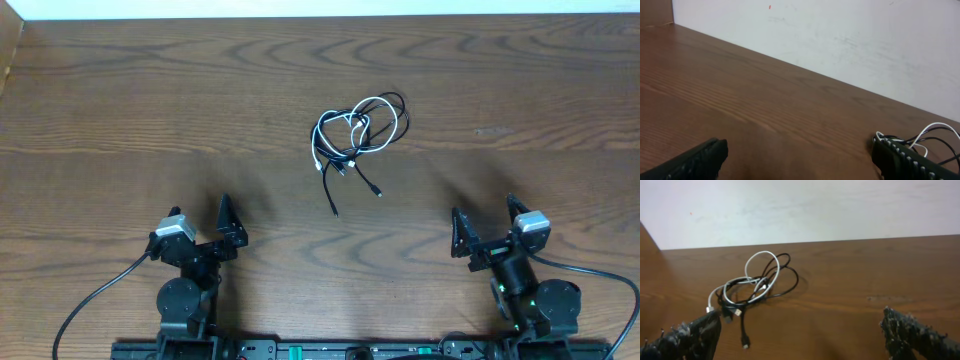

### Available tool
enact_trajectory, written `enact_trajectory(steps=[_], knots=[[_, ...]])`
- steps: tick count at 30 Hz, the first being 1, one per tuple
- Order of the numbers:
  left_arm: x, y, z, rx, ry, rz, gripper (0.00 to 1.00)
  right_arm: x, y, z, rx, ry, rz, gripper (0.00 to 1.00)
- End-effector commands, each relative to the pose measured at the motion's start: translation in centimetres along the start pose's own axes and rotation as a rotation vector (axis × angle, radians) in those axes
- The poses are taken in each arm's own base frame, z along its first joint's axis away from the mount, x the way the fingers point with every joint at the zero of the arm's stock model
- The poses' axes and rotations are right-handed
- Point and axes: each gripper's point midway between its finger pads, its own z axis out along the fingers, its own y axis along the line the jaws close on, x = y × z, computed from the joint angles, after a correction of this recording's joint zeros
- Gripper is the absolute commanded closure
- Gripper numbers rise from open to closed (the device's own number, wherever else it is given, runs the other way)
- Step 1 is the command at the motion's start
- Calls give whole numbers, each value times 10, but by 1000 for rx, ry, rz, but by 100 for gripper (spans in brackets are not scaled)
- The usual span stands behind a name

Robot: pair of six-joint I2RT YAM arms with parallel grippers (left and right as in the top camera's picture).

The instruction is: Untangle cables

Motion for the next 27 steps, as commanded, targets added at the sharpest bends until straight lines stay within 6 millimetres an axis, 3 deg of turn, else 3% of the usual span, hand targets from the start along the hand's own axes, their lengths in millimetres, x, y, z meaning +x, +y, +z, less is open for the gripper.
enact_trajectory(steps=[1,5,10,13,16,21,27], knots=[[14,12,1,-55,37,25,2,-29,10,-4,-30,-41,17,1],[14,12,1,-55,37,25,2,-58,20,-8,-60,-69,8,1],[14,12,1,-54,37,25,2,-119,39,-16,-96,-99,-6,1],[14,12,1,-55,37,25,2,-152,47,-18,-98,-70,-30,1],[14,12,1,-55,37,25,2,-172,54,-14,-107,11,-53,1],[14,12,1,-55,37,25,2,-167,49,5,-68,245,11,1],[14,12,1,-55,37,25,2,-109,30,37,-6,611,120,1]])
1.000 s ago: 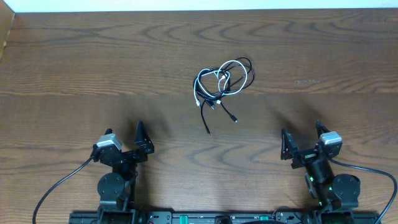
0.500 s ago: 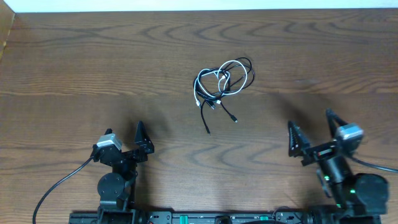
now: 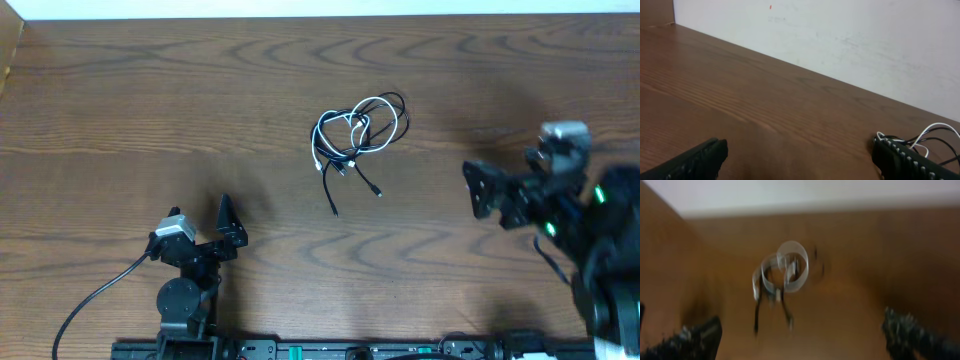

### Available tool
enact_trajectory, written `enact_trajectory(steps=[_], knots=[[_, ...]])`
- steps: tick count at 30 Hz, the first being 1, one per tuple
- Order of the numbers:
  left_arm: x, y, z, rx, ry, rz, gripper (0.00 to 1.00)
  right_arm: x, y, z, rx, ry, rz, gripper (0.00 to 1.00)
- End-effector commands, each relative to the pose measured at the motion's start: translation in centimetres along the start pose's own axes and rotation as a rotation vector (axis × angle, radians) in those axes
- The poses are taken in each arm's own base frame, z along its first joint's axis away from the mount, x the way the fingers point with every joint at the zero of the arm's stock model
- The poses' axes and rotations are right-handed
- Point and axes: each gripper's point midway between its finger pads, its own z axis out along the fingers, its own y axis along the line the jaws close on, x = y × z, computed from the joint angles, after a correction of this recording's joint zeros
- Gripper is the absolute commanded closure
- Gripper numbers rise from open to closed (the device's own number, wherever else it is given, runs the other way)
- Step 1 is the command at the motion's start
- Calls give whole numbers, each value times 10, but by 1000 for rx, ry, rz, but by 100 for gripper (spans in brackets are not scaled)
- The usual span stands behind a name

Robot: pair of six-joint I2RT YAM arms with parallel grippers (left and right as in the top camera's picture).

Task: Untangle cables
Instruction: 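Move the right gripper forward to the right side of the cable bundle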

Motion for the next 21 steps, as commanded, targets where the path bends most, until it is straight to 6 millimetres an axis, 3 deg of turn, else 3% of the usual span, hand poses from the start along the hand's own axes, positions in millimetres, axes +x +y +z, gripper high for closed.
enact_trajectory(steps=[1,10,11,12,14,21], knots=[[14,12,1,-51,38,24,2,20,-15,34,19,167,50,1],[14,12,1,-51,38,24,2,75,-15,109,-134,482,202,1],[14,12,1,-51,38,24,2,81,-17,115,-133,509,215,13],[14,12,1,-51,38,24,2,85,-18,119,-135,527,224,31],[14,12,1,-51,38,24,2,97,-22,131,-135,576,247,99],[14,12,1,-51,38,24,2,129,-33,167,-151,675,200,99]])
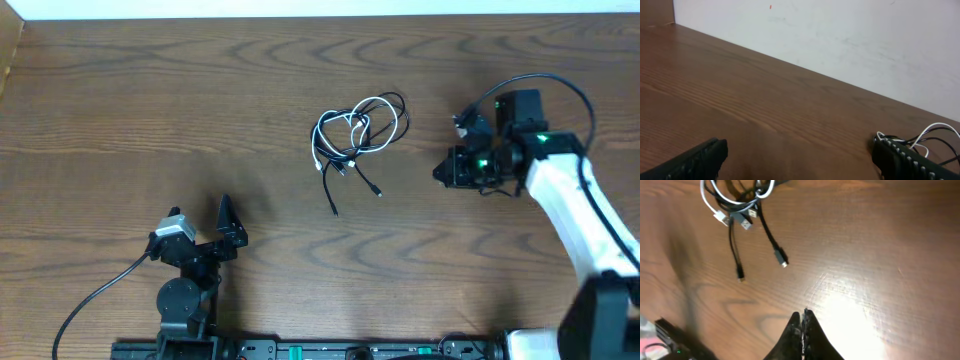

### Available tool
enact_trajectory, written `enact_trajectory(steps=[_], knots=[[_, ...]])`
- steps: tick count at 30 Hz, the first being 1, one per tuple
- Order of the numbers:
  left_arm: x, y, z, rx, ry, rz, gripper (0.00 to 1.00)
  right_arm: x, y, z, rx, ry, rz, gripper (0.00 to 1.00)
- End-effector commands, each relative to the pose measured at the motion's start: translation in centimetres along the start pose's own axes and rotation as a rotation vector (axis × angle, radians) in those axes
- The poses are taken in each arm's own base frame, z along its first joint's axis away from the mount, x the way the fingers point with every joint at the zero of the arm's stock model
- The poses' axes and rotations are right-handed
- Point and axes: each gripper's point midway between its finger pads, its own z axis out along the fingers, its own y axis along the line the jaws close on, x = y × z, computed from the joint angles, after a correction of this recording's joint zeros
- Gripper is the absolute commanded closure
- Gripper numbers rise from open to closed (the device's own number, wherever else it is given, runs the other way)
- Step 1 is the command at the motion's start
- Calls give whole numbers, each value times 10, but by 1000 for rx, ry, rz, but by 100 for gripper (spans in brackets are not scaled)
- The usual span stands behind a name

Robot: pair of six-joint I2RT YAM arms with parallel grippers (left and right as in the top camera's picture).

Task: Untangle cables
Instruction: 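Move the right gripper forward to the right side of the cable bundle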

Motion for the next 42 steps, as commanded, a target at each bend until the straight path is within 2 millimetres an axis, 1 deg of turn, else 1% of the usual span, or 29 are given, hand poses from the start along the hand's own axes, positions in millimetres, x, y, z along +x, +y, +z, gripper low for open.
enact_trajectory(steps=[1,4,8,12,16,18,20,23,26,27,28,29,30,32,33,39,42], knots=[[14,12,1,-51,38,24,2,-3,-4,19,-14,33,-52,99],[14,12,1,-51,38,24,2,-2,-12,35,-10,61,-39,89],[14,12,1,-51,38,24,2,1,-19,58,-11,100,-35,88],[14,12,1,-51,38,24,2,8,-23,81,-11,150,-36,83],[14,12,1,-51,38,24,2,18,-24,101,-16,199,-3,69],[14,12,1,-51,38,24,2,21,-22,106,-14,210,15,67],[14,12,1,-51,38,24,2,23,-20,109,-5,218,5,66],[14,12,1,-51,38,23,2,26,-21,112,39,224,-20,59],[14,12,1,-51,38,24,2,27,-22,114,64,226,-34,56],[14,12,1,-51,38,24,2,26,-22,114,63,223,-34,53],[14,12,1,-51,38,24,2,25,-22,114,61,221,-36,49],[14,12,1,-51,38,24,2,23,-21,114,59,212,-41,40],[14,12,1,-51,38,23,2,23,-21,115,58,209,-42,34],[14,12,1,-51,38,24,2,21,-21,115,60,203,-48,15],[14,12,1,-51,38,24,2,22,-22,115,68,204,-50,1],[14,12,1,-51,38,23,2,19,-37,114,157,191,-59,1],[14,12,1,-51,38,24,2,18,-39,114,167,189,-60,1]])
